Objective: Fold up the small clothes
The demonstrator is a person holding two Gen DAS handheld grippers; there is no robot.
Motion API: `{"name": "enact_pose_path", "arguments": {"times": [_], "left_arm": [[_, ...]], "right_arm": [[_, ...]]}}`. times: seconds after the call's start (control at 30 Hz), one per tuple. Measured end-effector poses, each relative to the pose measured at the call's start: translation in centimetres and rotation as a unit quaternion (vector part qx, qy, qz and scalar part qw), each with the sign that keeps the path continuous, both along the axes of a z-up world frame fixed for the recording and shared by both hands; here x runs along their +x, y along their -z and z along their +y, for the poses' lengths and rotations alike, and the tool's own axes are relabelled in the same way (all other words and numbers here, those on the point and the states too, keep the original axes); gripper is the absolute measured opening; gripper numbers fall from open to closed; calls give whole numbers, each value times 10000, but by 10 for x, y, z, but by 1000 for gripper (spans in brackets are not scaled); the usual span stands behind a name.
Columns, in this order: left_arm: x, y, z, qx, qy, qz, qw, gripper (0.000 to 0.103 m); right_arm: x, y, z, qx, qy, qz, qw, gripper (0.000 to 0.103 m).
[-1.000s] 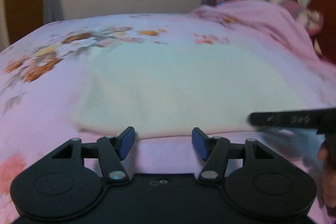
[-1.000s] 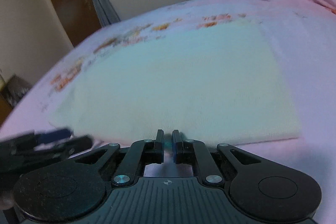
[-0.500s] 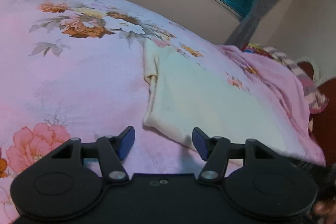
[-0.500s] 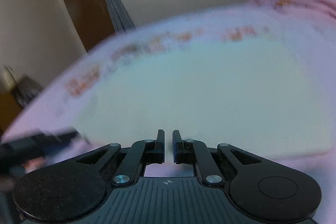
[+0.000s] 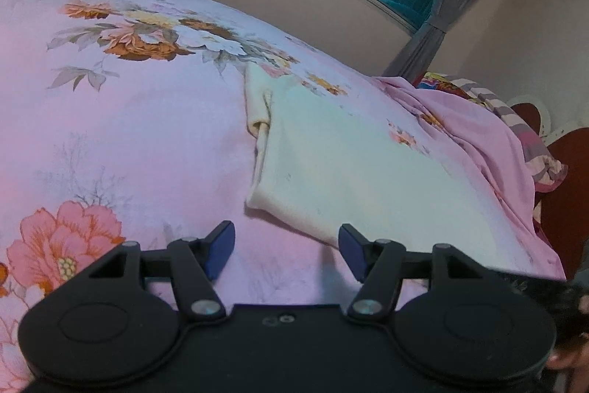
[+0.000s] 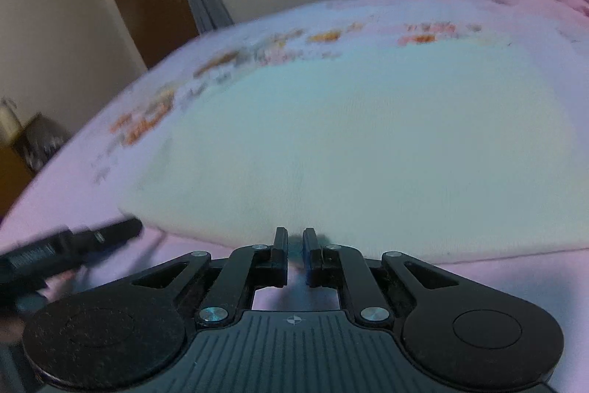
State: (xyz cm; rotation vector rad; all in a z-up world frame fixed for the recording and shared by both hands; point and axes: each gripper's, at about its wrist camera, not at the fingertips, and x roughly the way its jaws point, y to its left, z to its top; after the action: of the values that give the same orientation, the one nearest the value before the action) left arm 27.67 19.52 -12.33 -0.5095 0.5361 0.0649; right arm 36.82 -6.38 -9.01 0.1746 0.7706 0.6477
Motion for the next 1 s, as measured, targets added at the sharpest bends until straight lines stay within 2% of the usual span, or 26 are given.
{"name": "enact_pose_path", "arguments": {"times": [0.1,0.13,0.17,0.27,0.33,0.4,0.43,0.47,0.5,0.53,0.6,0.7,0.8,0.9,1.0], "left_arm": [[-3,0,0,-29,-5,-38,10000,62],[-3,0,-1,-21,-11,-40,10000,62],[-3,0,-1,0,-3,-26,10000,62],[0,-6,5,-116,75,-41,9999,62],[7,-12,19,-357,270,-231,9987,62],[23,-20,32,-327,391,-271,9983,62],[35,-23,40,-218,468,-262,9983,62],[50,-24,51,-160,545,-198,9982,62],[63,-24,61,-201,588,-86,9980,62],[77,-21,72,-378,733,24,9966,62],[106,-13,91,-823,1046,175,9909,61],[139,2,110,-1409,1335,229,9807,59],[164,15,126,-1900,1737,222,9660,61],[182,23,136,-2233,2057,232,9525,61],[194,28,137,-2387,2323,252,9426,60]], "right_arm": [[-6,-6,-4,214,10,-248,9995,8],[-3,0,0,37,-9,-185,9998,8],[4,12,8,-230,-72,138,9996,8],[4,1,4,-48,29,112,9999,9],[-4,-12,-13,333,262,-260,9988,9],[-4,-21,-29,493,439,-444,9968,10],[-3,-24,-38,617,506,-530,9954,16],[0,-27,-49,730,625,-626,9934,27],[4,-29,-60,740,797,-691,9917,63],[9,-30,-70,750,963,-758,9896,80],[16,-34,-88,734,1105,-942,9867,79],[29,-36,-106,429,1316,-1211,9829,79],[39,-33,-128,484,1454,-1216,9807,79],[42,-30,-143,435,1490,-1200,9806,79],[45,-25,-154,400,1549,-1209,9797,79]]}}
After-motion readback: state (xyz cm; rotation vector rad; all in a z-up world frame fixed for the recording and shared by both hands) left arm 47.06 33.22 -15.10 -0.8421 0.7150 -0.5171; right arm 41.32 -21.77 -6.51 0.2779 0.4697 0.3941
